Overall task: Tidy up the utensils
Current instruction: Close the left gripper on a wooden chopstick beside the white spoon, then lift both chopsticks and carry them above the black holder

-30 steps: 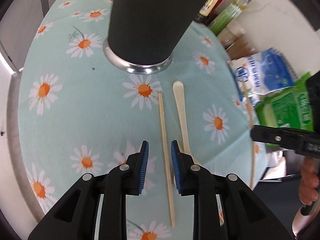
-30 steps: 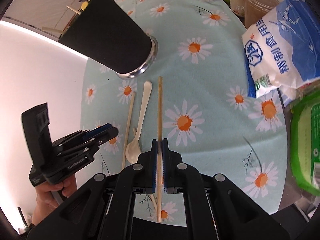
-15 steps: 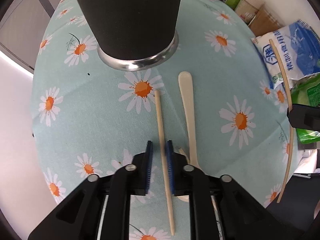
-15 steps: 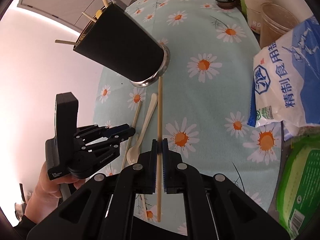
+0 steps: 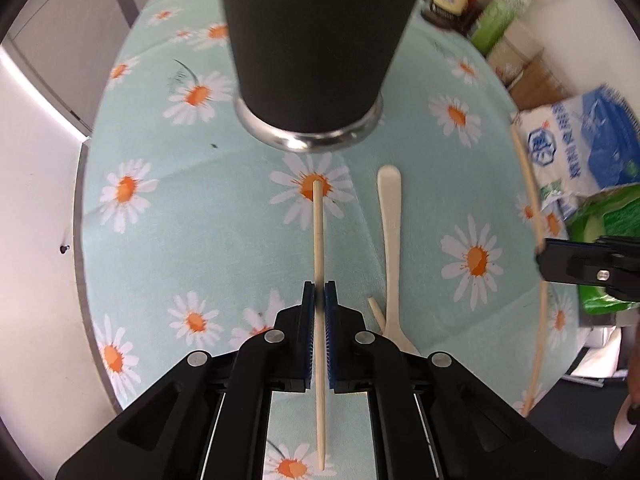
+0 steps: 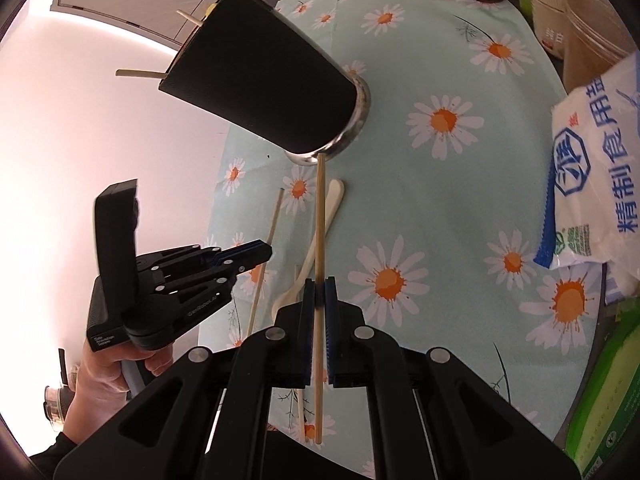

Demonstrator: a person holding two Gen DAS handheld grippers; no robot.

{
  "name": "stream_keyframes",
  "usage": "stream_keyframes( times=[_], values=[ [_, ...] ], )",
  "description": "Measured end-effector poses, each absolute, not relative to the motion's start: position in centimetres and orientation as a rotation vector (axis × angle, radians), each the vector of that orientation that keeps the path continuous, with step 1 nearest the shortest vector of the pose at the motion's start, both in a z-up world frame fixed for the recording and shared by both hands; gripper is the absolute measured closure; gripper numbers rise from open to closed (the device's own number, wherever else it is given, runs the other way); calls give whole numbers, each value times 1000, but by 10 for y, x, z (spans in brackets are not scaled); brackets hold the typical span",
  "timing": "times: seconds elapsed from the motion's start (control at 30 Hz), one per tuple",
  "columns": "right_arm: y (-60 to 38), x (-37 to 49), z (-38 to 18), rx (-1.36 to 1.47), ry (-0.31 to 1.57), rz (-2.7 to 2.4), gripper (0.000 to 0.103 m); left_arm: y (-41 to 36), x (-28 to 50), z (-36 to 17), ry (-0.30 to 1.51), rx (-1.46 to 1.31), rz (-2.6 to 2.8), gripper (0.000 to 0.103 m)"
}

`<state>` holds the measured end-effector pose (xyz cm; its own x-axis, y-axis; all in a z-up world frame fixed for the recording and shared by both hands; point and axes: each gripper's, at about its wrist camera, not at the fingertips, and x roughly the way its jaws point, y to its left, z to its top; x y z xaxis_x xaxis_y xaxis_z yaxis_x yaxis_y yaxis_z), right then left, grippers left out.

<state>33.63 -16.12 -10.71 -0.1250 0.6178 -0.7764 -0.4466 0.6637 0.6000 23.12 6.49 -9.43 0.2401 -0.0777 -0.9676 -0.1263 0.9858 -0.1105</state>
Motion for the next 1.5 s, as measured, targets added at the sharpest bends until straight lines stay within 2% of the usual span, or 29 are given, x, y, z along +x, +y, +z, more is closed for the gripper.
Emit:
stream_keyframes(
  times=[0.43,0.97,1.2,1.5],
  values=[
    [-123,312,-69,152,1248,983,97,97,179,-28,1020,-340,-63,99],
    [-106,311,-5,285,975,944,97,131,201,34,801,-393,-221,99],
    [-94,322,33,234,823,931,97,140,218,66,670,-390,-241,99],
    [-87,344,61,239,719,925,97,148,234,92,523,-391,-264,99]
  ],
)
